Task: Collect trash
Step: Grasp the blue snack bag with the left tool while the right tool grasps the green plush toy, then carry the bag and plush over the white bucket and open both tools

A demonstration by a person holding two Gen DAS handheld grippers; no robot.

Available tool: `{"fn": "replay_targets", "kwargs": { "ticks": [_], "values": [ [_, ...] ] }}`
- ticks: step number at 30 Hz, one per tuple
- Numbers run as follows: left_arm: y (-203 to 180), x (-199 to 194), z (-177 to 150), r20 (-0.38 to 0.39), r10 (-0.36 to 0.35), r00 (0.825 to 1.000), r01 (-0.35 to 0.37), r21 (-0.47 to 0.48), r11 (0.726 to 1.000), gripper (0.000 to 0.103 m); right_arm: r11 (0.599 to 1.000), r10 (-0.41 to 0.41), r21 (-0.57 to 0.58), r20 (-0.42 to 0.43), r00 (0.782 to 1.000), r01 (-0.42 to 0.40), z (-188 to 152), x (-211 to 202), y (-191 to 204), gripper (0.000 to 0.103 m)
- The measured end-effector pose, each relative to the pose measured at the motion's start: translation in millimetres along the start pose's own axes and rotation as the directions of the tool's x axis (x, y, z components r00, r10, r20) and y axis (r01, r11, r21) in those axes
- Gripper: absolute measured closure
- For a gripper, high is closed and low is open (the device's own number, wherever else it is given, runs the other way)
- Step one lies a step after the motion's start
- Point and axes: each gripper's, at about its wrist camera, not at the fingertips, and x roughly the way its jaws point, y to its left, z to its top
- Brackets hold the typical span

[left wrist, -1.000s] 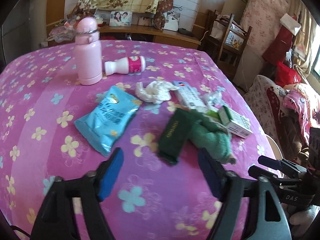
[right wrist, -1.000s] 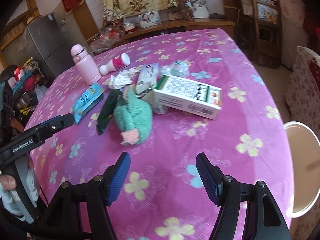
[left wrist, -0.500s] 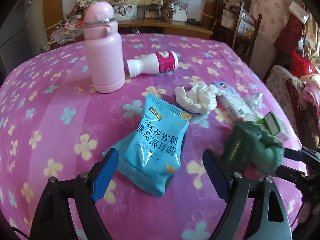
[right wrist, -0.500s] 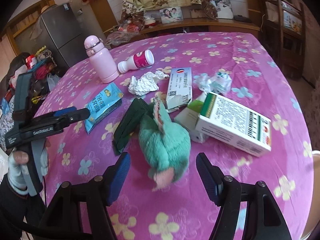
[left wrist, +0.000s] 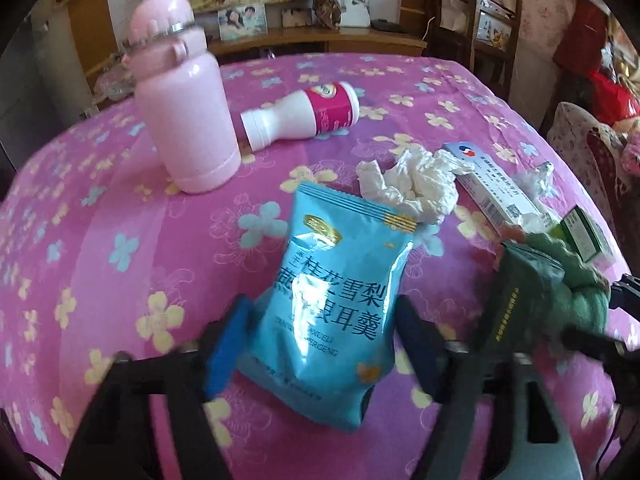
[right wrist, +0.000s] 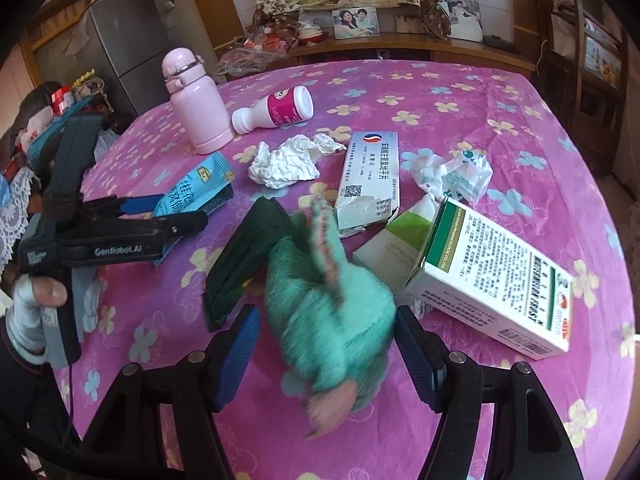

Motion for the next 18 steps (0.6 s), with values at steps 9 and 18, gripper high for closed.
{"fn": "replay_targets", "kwargs": {
  "ticks": [9,18],
  "values": [
    [-5.5,-48.6,-24.9,0.035,-0.066,0.997,0.069,-0.084,0.994,0.042,1.0,-0.01,0.004,0.057,0.998,0.01,-26.1,-48.8,-3.3,0.047],
    [-45.9,-94.3,-38.4,0.103,-0.105,0.989,0.113,-0.08,0.99,0.042,0.993,-0.095,0.079,0.135,0.986,0.085,-59.7,-109.1,-26.4,0.047]
  ]
}}
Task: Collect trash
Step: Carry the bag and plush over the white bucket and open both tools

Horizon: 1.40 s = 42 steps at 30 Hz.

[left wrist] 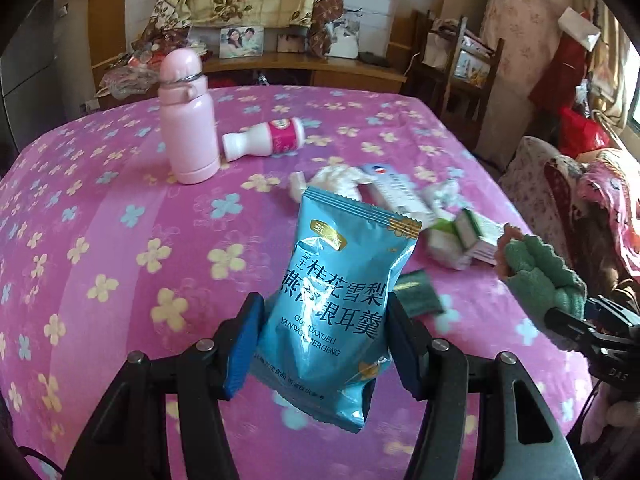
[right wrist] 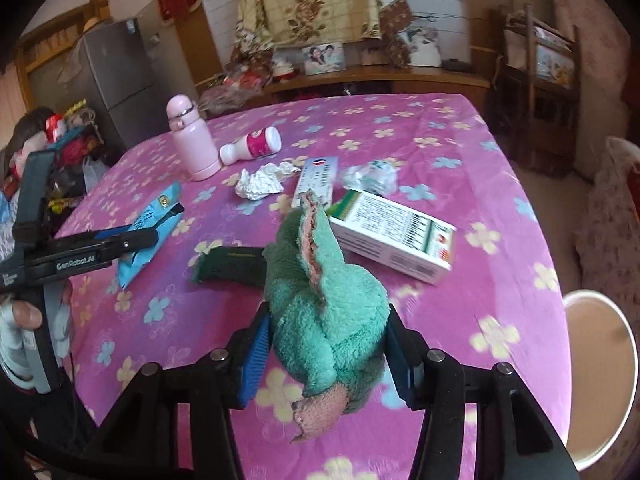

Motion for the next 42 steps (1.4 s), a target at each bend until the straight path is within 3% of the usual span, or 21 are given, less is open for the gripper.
{"fn": "replay_targets", "kwargs": {
  "ticks": [16,42],
  "values": [
    [-92.9,-16.9,-6.2,0.035,-0.059,0.998,0.055,0.104,0.993,0.042,0.995,-0.026,0.1,0.084,0.996,0.017,-14.5,-51.6,-37.2,0.047],
    [-219.6,9.7,-2.8,-0.023,-0.184,0.983,0.184,0.226,0.957,0.042,0.961,-0.16,0.245,0.105,0.982,0.13,-38.9,-96.8,-127.3,0.047]
  ]
}}
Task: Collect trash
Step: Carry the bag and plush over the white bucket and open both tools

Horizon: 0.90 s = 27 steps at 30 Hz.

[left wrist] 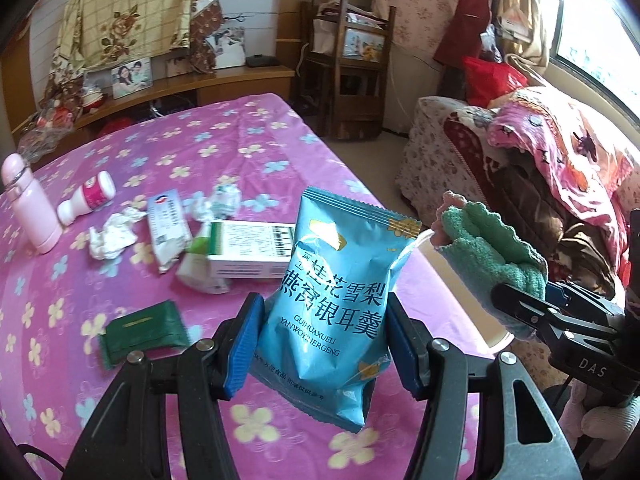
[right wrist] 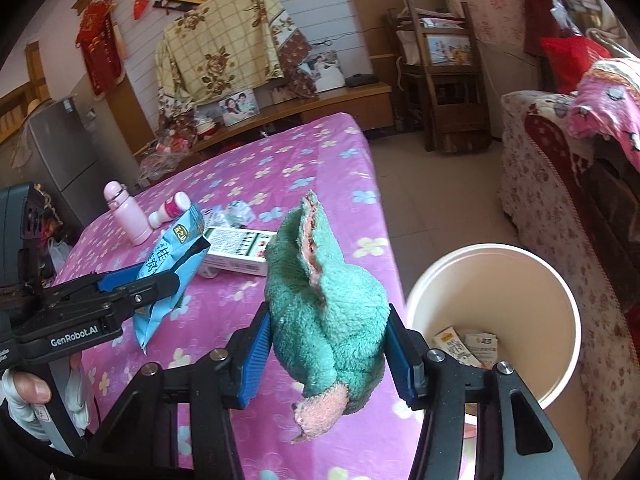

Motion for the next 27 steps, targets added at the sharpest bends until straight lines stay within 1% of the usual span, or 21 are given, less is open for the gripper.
{"fn": "replay_targets", "kwargs": {
  "ticks": [5,15,27],
  "values": [
    [-21.2,8.3,5.3,-0.004,-0.027,1.0,0.027,0.019,0.999,0.042,0.999,-0.031,0.021,0.0,1.0,0.031,-0.6,-3.5,-18.1,0.047],
    [-57.1,26.7,13.3,-0.023,-0.056,0.998,0.057,0.059,0.997,0.042,0.994,-0.081,0.068,-0.003,0.997,0.081,-0.7,-6.3,-54.9,0.047],
    [-100.7,61.5,20.1,-0.079,-0.11,0.991,0.116,0.082,0.99,0.042,0.975,-0.192,0.107,-0.024,0.981,0.193,-5.5,-7.3,-95.2,0.047]
  ]
}}
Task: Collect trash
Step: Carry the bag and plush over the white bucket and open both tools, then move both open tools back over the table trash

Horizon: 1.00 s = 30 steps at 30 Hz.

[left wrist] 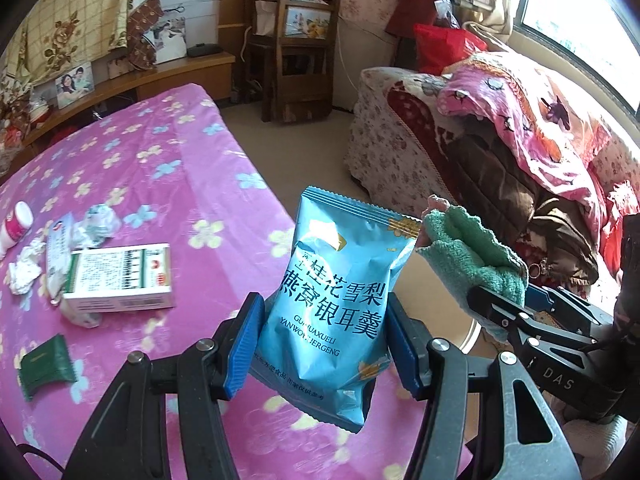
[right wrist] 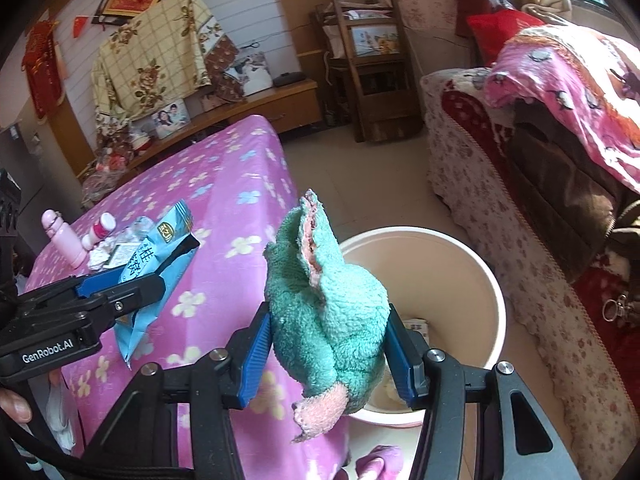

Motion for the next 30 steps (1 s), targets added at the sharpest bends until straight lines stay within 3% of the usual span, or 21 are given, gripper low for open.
{"fn": "replay_targets", "kwargs": {
  "ticks": [15,21,30],
  "values": [
    [-35.7,42.2,10.7,-0.054,-0.059,0.997,0.059,0.001,0.998,0.042,0.991,-0.11,0.071,-0.034,0.993,0.112,-6.2,19.9,-48.3,0.046],
    [-40.5,47.1,10.2,-0.049,-0.079,0.996,0.079,-0.003,0.997,0.036,0.981,-0.144,0.126,-0.053,0.988,0.149,-10.4,29.5,-63.2,0.044],
    [-40.3,43.6,7.0,-0.06,-0.093,0.994,0.093,0.002,0.996,0.034,0.973,-0.122,0.188,-0.058,0.991,0.131,-12.3,32.6,-71.6,0.034]
  ]
}}
